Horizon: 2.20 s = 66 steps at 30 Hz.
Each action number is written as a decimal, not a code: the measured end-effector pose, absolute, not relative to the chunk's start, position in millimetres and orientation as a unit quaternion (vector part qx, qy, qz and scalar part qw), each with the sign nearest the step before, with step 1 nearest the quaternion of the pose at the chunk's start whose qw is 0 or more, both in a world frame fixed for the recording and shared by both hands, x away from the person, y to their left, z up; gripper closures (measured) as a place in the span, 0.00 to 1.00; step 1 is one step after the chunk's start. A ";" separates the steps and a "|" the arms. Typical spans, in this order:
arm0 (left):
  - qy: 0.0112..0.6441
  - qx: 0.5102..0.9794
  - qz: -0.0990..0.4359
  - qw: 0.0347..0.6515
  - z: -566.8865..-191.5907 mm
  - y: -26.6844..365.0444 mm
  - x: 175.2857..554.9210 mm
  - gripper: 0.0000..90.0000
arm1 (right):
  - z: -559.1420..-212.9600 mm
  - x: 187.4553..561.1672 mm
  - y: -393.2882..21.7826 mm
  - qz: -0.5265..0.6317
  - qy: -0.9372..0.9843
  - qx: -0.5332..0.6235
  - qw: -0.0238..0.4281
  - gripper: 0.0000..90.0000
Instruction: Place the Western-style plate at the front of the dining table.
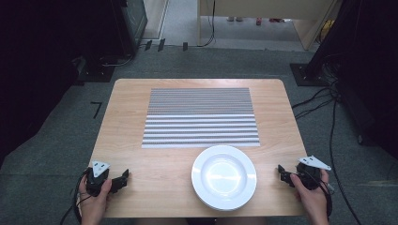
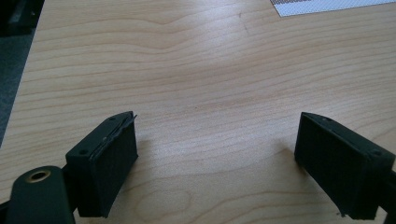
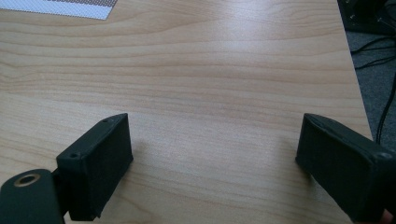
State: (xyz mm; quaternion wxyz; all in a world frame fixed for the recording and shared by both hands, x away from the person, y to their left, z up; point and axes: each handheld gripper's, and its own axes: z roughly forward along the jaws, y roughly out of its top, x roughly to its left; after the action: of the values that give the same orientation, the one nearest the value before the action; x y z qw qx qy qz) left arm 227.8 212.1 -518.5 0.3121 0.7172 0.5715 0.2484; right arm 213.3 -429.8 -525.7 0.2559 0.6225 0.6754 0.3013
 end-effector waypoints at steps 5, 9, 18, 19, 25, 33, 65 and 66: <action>0.572 0.718 0.246 0.309 -517.6 211.5 227.2 0.15 | -525.8 213.7 -429.4 0.301 0.674 0.623 0.257 0.11; 0.576 0.715 0.241 0.315 -516.7 209.9 227.8 0.15 | -525.8 213.9 -428.9 0.300 0.673 0.625 0.258 0.11; 0.571 0.717 0.236 0.323 -514.5 201.3 227.5 0.15 | -524.8 212.6 -430.9 0.297 0.662 0.638 0.259 0.12; 0.571 0.717 0.236 0.323 -514.5 201.3 227.5 0.15 | -524.5 212.2 -431.8 0.297 0.659 0.641 0.259 0.12; 0.568 0.718 0.234 0.328 -512.9 197.6 226.8 0.15 | -520.5 209.1 -432.9 0.302 0.650 0.643 0.270 0.16; 0.563 0.718 0.229 0.338 -509.3 190.0 225.8 0.15 | -515.5 205.9 -423.7 0.311 0.652 0.636 0.273 0.16; 0.532 0.736 0.200 0.367 -506.1 154.5 223.6 0.15 | -503.6 197.2 -389.3 0.358 0.658 0.609 0.261 0.16; 0.533 0.735 0.198 0.368 -505.9 154.2 223.5 0.15 | -503.4 196.8 -388.2 0.359 0.657 0.610 0.259 0.16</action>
State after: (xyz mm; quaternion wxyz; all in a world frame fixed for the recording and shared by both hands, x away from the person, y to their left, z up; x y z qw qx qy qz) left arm 223.5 154.2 -505.9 0.3685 0.7354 0.5329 0.1985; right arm 196.8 -388.2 -503.4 0.2589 0.6098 0.6574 0.3591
